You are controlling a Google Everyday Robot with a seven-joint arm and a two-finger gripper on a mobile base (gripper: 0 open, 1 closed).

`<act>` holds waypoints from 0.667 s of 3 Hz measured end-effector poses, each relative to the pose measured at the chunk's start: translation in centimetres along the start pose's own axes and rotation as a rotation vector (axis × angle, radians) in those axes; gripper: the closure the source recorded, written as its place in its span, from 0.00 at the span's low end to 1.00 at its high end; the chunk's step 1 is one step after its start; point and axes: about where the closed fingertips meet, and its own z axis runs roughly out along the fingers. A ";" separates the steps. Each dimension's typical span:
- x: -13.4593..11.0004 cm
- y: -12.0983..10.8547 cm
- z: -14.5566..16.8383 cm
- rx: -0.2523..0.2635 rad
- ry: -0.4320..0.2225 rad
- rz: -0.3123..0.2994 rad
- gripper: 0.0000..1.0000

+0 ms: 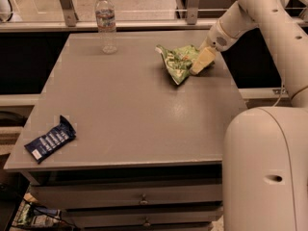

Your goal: Move green jalapeno chip bag near rxbar blueberry

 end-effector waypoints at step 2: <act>0.0 0.0 0.0 0.000 0.000 0.000 1.00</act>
Offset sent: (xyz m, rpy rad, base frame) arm -0.0225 0.0056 0.0833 -0.0706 -0.1528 -0.0318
